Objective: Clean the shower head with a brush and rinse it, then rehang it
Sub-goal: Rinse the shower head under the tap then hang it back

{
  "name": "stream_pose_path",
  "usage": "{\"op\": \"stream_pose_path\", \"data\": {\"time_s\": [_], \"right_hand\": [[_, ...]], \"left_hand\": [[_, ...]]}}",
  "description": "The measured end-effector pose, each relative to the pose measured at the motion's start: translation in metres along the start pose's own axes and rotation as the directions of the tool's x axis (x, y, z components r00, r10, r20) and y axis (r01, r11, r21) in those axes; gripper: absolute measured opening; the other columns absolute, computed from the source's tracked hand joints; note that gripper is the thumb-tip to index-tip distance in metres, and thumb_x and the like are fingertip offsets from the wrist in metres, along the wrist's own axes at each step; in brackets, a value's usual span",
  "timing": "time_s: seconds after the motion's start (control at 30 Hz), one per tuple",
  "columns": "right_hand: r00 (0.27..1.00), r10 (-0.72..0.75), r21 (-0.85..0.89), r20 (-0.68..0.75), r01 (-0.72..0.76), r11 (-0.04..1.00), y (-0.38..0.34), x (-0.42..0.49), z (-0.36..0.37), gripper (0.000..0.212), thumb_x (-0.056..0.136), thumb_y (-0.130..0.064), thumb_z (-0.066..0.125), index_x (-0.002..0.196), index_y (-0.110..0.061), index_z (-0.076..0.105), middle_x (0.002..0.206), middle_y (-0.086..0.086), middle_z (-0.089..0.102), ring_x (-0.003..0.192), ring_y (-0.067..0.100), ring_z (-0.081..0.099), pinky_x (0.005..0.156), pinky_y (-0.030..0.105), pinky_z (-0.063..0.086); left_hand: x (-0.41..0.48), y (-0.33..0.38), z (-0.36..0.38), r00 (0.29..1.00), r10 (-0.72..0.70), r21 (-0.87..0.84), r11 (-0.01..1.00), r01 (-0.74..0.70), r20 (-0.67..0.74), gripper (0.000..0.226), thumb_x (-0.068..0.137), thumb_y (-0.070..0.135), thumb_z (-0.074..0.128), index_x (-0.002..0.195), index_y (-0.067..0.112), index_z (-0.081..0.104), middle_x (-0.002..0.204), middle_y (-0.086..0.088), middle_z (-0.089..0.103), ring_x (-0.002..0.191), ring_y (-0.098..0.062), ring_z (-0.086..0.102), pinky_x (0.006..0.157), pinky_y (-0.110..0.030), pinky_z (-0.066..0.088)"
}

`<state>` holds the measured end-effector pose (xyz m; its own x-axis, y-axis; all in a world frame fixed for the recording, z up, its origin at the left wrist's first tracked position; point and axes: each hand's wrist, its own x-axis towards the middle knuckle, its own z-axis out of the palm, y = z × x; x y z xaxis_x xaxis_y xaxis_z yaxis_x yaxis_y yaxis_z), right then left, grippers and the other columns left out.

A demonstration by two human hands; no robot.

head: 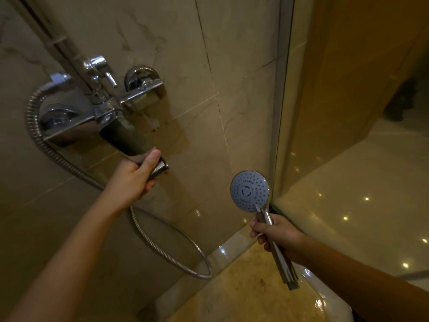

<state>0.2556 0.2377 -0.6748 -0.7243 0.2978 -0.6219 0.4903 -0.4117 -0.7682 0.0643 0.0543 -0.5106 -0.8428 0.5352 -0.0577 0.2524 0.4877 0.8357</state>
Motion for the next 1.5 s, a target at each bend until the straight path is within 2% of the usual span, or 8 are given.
{"op": "stream_pose_path", "data": {"time_s": [0.3,0.63,0.97,1.13,1.23,1.33,1.43,1.5], "right_hand": [[0.998,-0.044,0.031,0.054,0.043,0.999,-0.021,-0.009,0.015,0.006,0.092,-0.005,0.057,0.087,-0.007,0.054,0.063,0.007,0.059,0.039,0.007,0.046,0.035,0.017,0.034],[0.999,0.0,0.058,0.037,-0.002,0.998,-0.019,-0.009,0.016,0.008,0.092,-0.01,0.06,0.087,-0.008,0.054,0.067,0.007,0.06,0.039,0.007,0.046,0.035,0.018,0.037],[0.987,0.158,0.328,0.036,-0.161,0.931,-0.009,0.0,0.008,0.039,0.094,-0.046,0.051,0.124,-0.023,0.043,0.072,0.008,0.051,0.04,0.011,0.045,0.037,0.018,0.04],[0.963,0.265,0.324,0.054,-0.267,0.908,-0.011,0.006,-0.01,0.058,0.09,-0.065,0.039,0.11,-0.012,0.055,0.061,0.004,0.049,0.037,0.011,0.046,0.035,0.018,0.041],[0.959,0.282,0.316,0.021,-0.274,0.908,-0.014,0.013,-0.018,0.058,0.092,-0.063,0.039,0.084,-0.009,0.057,0.052,0.004,0.051,0.034,0.012,0.048,0.035,0.017,0.042],[0.965,0.26,0.335,-0.024,-0.237,0.912,-0.019,0.02,-0.023,0.052,0.092,-0.059,0.043,0.083,-0.01,0.056,0.057,0.005,0.051,0.035,0.013,0.05,0.036,0.018,0.043],[0.968,0.247,0.325,-0.048,-0.219,0.92,-0.023,0.025,-0.029,0.051,0.092,-0.059,0.045,0.083,-0.009,0.056,0.058,0.005,0.051,0.035,0.012,0.05,0.036,0.018,0.043],[0.968,0.247,0.321,-0.041,-0.222,0.921,-0.025,0.026,-0.032,0.051,0.091,-0.058,0.046,0.08,-0.009,0.056,0.058,0.004,0.05,0.036,0.012,0.048,0.036,0.018,0.043]], "left_hand": [[-0.007,0.004,-0.006,0.997,0.014,0.013,1.0,-0.015,0.08,0.056,0.08,0.057,0.037,0.08,0.008,0.065,0.036,0.003,0.041,0.032,-0.003,0.034,0.035,-0.015,0.026],[-0.014,0.011,-0.002,0.993,-0.063,-0.035,0.997,0.066,0.097,0.048,0.09,0.052,0.037,0.076,0.013,0.062,0.045,0.004,0.036,0.037,-0.009,0.03,0.037,-0.017,0.022],[-0.04,-0.047,0.094,0.93,-0.305,0.084,0.952,0.293,0.207,0.047,0.097,0.042,0.033,0.065,0.012,0.05,0.047,0.004,0.035,0.03,-0.004,0.029,0.033,-0.017,0.024],[-0.033,-0.043,0.141,0.933,-0.283,0.091,0.959,0.269,0.223,0.052,0.099,0.043,0.028,0.07,0.01,0.056,0.058,-0.018,0.053,0.069,-0.045,0.051,0.059,-0.04,0.042],[-0.024,-0.036,0.164,0.919,-0.296,0.077,0.955,0.286,0.259,0.051,0.099,0.043,0.025,0.072,0.01,0.053,0.073,-0.036,0.053,0.071,-0.049,0.051,0.062,-0.036,0.037],[-0.016,-0.027,0.182,0.893,-0.318,0.089,0.948,0.306,0.317,0.051,0.097,0.047,0.024,0.087,0.007,0.054,0.063,-0.021,0.05,0.052,-0.033,0.049,0.05,-0.033,0.038],[-0.009,-0.022,0.199,0.889,-0.301,0.086,0.953,0.29,0.344,0.05,0.098,0.044,0.027,0.106,0.002,0.054,0.109,-0.04,0.056,0.096,-0.055,0.056,0.079,-0.058,0.047],[-0.005,-0.018,0.203,0.892,-0.307,0.089,0.952,0.294,0.332,0.046,0.098,0.043,0.029,0.105,0.004,0.053,0.121,-0.037,0.053,0.11,-0.053,0.052,0.09,-0.057,0.044]]}}
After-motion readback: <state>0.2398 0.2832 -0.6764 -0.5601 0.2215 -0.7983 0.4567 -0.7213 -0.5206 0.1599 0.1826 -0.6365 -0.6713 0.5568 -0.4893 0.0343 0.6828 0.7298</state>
